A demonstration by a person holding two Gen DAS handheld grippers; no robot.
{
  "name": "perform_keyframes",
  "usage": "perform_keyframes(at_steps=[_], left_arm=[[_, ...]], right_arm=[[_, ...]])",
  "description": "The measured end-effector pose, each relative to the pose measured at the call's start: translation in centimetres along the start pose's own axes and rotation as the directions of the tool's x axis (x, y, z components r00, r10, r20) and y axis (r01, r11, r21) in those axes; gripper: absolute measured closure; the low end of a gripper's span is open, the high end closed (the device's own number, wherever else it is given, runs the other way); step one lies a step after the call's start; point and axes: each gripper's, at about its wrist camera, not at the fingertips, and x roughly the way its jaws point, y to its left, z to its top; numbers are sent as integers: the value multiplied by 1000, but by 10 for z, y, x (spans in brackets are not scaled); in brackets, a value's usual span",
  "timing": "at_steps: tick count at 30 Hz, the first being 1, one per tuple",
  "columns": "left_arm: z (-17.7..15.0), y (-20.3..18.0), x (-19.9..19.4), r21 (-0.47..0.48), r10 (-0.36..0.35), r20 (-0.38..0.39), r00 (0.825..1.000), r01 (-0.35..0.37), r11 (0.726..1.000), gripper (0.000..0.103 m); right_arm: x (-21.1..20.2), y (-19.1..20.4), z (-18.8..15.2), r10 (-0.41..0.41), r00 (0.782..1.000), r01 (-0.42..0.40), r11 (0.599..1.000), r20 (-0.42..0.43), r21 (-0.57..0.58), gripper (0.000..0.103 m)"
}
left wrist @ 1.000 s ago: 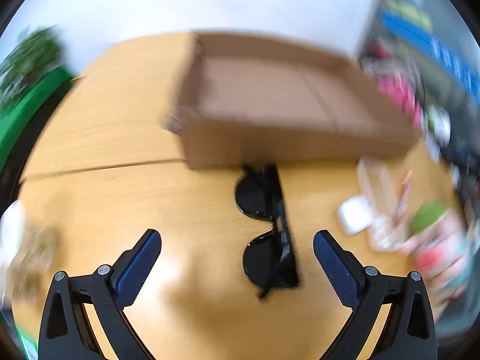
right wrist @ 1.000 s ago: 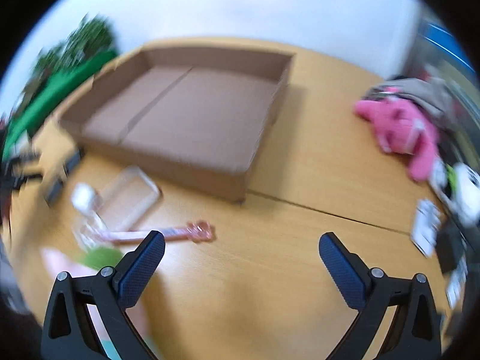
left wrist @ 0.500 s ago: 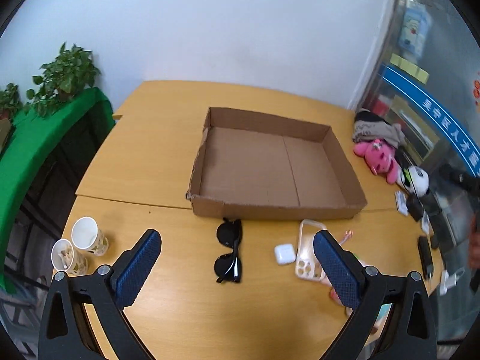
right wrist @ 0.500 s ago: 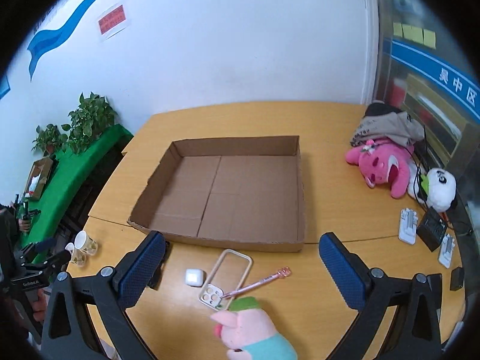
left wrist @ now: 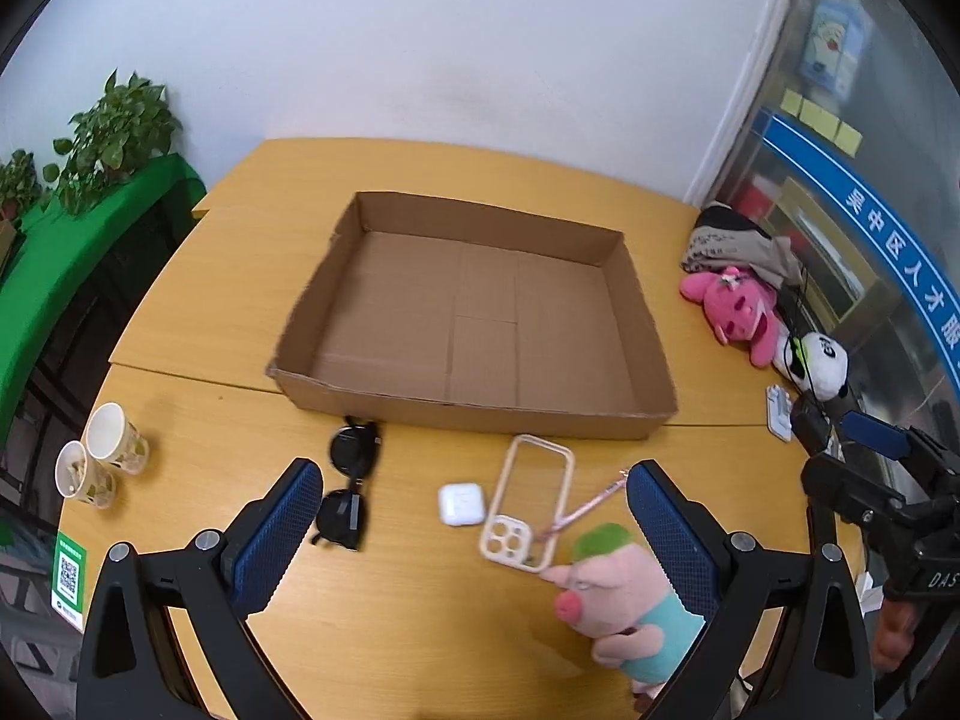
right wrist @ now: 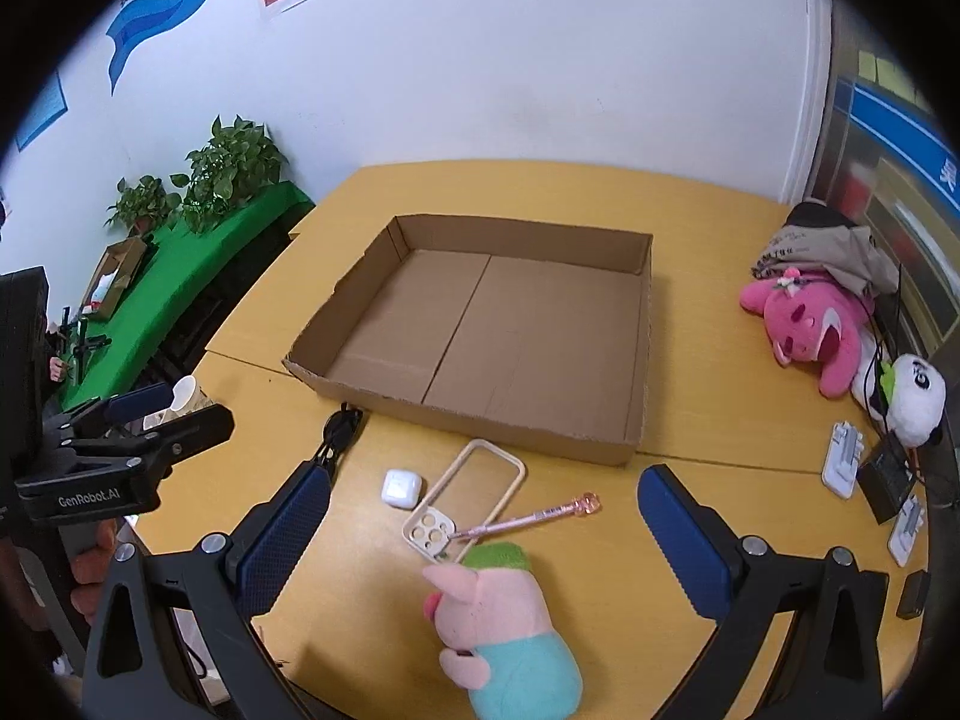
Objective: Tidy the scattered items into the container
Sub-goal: 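Move both grippers toward the green-haired plush pig, then close both grippers on the plush pig's body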
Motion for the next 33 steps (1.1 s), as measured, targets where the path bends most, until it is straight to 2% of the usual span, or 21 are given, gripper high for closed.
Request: perform_keyframes(at_steps=[4,9,17,21,25,28,30,33], left_arm=[[-12,-24,5,-20,-1,-39,999,0,1000,0],[-22,-44,4,-12,10,-59,998,-11,1000,0],[-24,-51,13,-4,-13,-92,996,13,1000,0],[-24,-52,27,-2,-59,-130,990,59,998,0],[-28,-53,50,-19,-108,-200,974,107,994,0],[-36,-52,74,-41,-132,-257,957,125,991,0],[-45,-51,92,-57,-141,-302,943,130,990,0],[-61,-48,119,-106,-181,-370,911,152,983,1]], right_arm=[[-3,-14,-11,-16,1000,15,1000,-20,-18,1],[-12,-19,-21,23,1000,-24,998,-12,-53,1],[-12,-21,-28,33,999,-34,998,-10,-59,1],[-8,-25,-35,30,999,-31,999,-20,-36,1],[4,-31,-51,27,998,-27,1000,-61,-9,1],[23,-34,-74,31,992,-34,999,-123,-26,1],[37,-34,-90,44,987,-50,998,-157,-37,1],[61,-32,-115,72,973,-82,996,-218,-41,1]])
